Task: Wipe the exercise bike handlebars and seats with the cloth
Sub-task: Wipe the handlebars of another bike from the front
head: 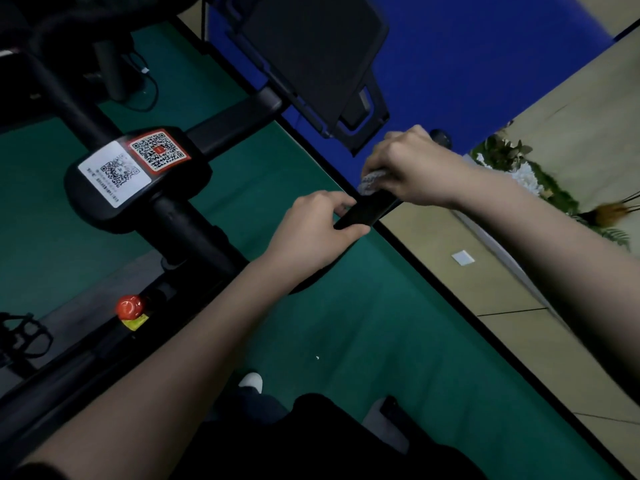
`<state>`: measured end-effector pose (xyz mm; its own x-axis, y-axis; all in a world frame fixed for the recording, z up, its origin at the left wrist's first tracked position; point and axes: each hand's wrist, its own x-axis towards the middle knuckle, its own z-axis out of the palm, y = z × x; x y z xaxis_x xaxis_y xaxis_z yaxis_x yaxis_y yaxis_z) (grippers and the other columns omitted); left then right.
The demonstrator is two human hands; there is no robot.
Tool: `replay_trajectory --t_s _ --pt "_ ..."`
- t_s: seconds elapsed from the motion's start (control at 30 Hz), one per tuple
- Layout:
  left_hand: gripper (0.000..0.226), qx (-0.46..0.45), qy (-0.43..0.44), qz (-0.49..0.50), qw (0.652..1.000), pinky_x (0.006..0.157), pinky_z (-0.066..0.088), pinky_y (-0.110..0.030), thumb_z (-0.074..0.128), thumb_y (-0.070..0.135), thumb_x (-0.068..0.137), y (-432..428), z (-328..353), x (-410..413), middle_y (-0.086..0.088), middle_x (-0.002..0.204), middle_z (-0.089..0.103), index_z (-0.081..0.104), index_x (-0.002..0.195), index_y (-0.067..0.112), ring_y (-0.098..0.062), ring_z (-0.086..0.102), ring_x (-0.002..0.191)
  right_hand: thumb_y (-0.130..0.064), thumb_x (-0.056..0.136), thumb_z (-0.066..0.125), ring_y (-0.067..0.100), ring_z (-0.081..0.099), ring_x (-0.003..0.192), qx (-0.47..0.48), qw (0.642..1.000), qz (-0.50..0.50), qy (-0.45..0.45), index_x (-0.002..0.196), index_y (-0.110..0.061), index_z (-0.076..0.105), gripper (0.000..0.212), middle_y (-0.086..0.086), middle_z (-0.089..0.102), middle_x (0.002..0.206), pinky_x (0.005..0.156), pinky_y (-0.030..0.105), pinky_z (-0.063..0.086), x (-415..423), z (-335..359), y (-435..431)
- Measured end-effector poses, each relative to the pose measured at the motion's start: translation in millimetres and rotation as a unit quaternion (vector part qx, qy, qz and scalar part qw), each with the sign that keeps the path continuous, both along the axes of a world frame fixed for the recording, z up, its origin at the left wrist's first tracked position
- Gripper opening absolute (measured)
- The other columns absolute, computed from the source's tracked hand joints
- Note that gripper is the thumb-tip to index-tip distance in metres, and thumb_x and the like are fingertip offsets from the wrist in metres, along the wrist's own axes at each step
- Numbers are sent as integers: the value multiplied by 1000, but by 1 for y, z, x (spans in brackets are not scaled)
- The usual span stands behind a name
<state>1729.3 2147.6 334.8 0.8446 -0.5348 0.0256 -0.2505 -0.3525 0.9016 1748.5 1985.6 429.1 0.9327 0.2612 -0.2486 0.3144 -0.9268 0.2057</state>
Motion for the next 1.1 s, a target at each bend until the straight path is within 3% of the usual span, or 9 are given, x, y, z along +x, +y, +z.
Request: replay_trajectory --t_s 0.2,0.3,0.4,0.53,0.67,0.77,0.97,1.03,1.1 --pt "40 -4 8 -4 1000 74 37 -16 70 40 82 2 -2 -1 11 103 62 64 119 25 -2 48 82 -19 90 57 27 49 102 -25 994 -91 -54 93 -10 67 13 8 65 97 76 34 18 10 5 -8" --pt "41 -3 9 -3 1000 75 38 -17 70 40 81 1 -3 -1 10 104 62 64 119 24 -4 48 82 -13 87 55 34 51 100 -20 990 -121 -69 90 -4 66 15 14 65 96 77 35 30 13 7 -6" --pt "41 1 12 -1 1000 80 42 -20 71 37 81 0 -1 -1 7 105 64 64 118 23 -6 50 85 -10 84 57 33 58 97 -7 994 -108 18 95 -9 69 16 13 68 97 81 40 48 14 10 3" --pt "37 -1 16 -7 1000 72 37 -15 72 35 81 0 0 -1 9 101 63 66 115 22 -5 52 82 -19 85 66 26 62 94 16 984 -123 130 97 -21 69 13 7 70 97 82 42 53 21 18 2" --pt "42 7 28 -11 1000 78 44 -21 70 39 82 2 1 -1 8 107 63 63 120 23 -9 57 89 -15 81 63 30 63 91 -9 985 -137 105 91 -11 67 11 11 71 90 80 43 55 36 35 -15" --pt "41 5 36 -10 999 77 45 -22 71 39 81 2 2 -1 9 106 63 63 119 24 -9 59 88 -18 80 67 30 65 87 29 981 -166 99 89 -16 70 9 6 71 84 78 45 56 39 45 -25" --pt "40 15 35 -9 999 74 44 -21 71 40 81 0 3 0 10 106 63 63 117 26 -7 58 87 -17 83 69 -1 58 50 52 976 -144 153 86 -19 71 4 -16 64 55 43 16 46 44 40 -28" --pt "44 18 26 -11 999 76 44 -21 69 44 81 -2 5 1 11 109 62 62 120 25 -6 58 88 -18 83 68 14 67 68 37 975 -161 147 87 -18 70 5 -3 70 69 61 31 58 49 45 -34" --pt "51 19 13 -14 1000 81 43 -22 66 48 82 -6 8 3 10 113 60 58 126 24 -8 57 94 -17 81 64 36 66 80 39 975 -188 116 86 -17 69 7 15 70 81 71 51 58 50 51 -44"
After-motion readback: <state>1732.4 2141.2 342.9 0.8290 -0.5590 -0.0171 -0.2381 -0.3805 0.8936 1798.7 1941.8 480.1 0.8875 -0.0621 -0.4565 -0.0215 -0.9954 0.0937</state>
